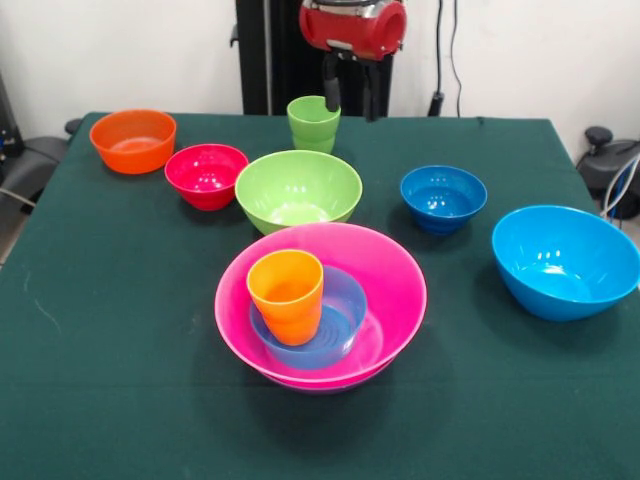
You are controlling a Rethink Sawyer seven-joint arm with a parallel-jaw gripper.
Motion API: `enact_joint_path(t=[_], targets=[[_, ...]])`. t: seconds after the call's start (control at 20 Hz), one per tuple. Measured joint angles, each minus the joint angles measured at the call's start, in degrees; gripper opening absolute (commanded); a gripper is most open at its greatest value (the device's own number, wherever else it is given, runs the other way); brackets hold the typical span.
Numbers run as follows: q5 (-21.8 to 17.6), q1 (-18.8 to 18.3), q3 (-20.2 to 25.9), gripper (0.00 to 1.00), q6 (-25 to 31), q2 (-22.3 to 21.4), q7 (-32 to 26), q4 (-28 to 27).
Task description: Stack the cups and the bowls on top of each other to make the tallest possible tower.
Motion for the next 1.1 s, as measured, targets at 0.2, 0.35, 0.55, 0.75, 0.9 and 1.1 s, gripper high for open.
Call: enact_joint_path(t=[0.2,0.35,0.55,0.75,0.9,1.1], targets=[[-0.01,-0.58,1.74,1.0,0.0,0.88,0.0,0.16],[-0.24,-0.63,2.6,1.0,-0.01,1.25,0.0,0.23],[-0.55,-0.64,3.46,1.0,-0.01,2.1,0.0,0.26],[-0.63,-0.69,3.86,1.0,-0.01,2.59,0.0,0.26],[-0.78,-0.72,4.07,1.0,-0.01,2.78,0.0,0.26],[-1.42,-0.81,4.44,1.0,-0.01,3.16,0.0,0.26]])
